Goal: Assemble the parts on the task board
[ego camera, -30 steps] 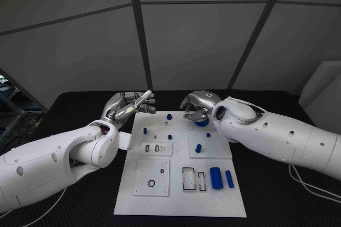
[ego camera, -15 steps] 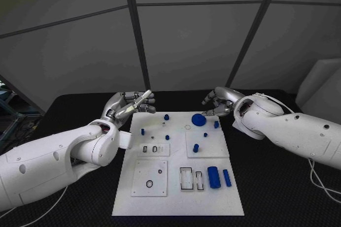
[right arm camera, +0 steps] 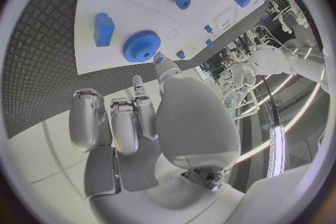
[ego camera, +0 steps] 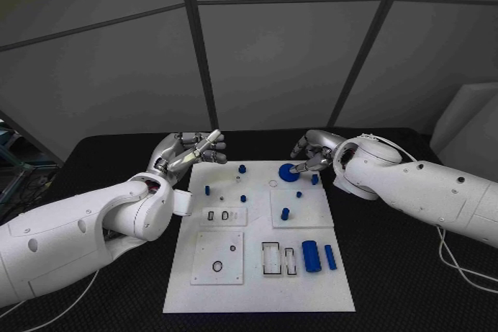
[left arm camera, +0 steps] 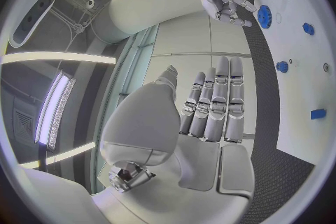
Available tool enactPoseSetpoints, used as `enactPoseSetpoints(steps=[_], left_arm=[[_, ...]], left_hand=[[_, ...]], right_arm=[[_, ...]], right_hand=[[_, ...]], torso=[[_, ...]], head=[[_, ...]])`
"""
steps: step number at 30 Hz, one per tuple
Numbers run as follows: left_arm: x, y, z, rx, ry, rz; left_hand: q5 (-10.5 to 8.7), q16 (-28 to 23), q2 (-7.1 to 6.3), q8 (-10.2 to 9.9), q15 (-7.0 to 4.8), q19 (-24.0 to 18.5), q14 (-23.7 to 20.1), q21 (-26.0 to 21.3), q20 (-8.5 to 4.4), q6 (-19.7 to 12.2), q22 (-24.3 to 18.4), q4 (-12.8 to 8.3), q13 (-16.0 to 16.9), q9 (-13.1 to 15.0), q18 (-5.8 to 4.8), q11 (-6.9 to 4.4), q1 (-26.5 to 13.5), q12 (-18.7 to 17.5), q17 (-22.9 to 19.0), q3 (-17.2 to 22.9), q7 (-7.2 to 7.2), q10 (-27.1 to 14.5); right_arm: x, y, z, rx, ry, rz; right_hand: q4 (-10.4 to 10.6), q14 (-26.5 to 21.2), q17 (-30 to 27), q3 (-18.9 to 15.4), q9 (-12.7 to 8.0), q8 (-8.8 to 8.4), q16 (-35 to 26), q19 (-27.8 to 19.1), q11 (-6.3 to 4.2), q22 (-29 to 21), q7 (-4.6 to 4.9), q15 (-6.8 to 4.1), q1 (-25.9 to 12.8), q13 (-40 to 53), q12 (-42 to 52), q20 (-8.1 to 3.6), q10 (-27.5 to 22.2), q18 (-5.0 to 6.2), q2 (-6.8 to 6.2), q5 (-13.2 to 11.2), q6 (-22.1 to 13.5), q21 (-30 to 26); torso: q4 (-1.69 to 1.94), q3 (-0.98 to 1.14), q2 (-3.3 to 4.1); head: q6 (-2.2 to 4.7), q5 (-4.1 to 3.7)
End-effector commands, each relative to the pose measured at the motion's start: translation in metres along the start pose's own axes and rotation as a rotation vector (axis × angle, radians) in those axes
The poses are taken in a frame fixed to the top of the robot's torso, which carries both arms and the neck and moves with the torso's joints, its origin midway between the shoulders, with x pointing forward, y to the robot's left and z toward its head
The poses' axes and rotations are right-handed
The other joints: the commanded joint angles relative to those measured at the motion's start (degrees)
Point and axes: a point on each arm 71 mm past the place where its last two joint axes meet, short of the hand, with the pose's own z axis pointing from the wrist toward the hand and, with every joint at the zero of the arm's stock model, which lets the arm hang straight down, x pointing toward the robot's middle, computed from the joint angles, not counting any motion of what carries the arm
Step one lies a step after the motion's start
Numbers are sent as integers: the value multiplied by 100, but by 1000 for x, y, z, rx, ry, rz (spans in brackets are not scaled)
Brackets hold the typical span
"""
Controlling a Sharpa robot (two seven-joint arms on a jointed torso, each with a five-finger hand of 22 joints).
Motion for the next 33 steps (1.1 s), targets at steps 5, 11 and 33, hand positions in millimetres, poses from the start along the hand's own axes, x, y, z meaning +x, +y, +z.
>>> enactPoseSetpoints(steps=[5,11,33], left_arm=[[2,-1,1,6,17,-4],[2,-1,1,6,17,-4],[2,0,1,5,14,-3]], left_hand=[[-23,-31,22,-31,5,-5,-44,38,18,19,10,-4,-4,-4,-80,34,-45,-34,14,-46,19,17],[-23,-31,22,-31,5,-5,-44,38,18,19,10,-4,-4,-4,-80,34,-45,-34,14,-46,19,17],[-23,-31,22,-31,5,-5,-44,38,18,19,10,-4,-4,-4,-80,34,-45,-34,14,-46,19,17]], right_arm=[[4,0,2,18,54,-40],[6,4,4,8,63,-58],[13,6,9,2,85,-89]], right_hand=[[6,578,1420,-54,-5,30,42,46,13,102,0,56,66,791,48,-3,117,-61,22,55,-36,35],[9,582,1441,-61,1,62,51,58,10,132,-5,56,84,828,75,1,137,-66,43,59,-10,51],[-30,586,1459,-42,15,159,58,61,-7,163,-26,47,183,862,96,-2,147,-69,153,75,83,72]], torso=[[5,0,-4],[1,6,1],[1,12,4]], head=[[-24,-6],[-31,3],[-54,18]])
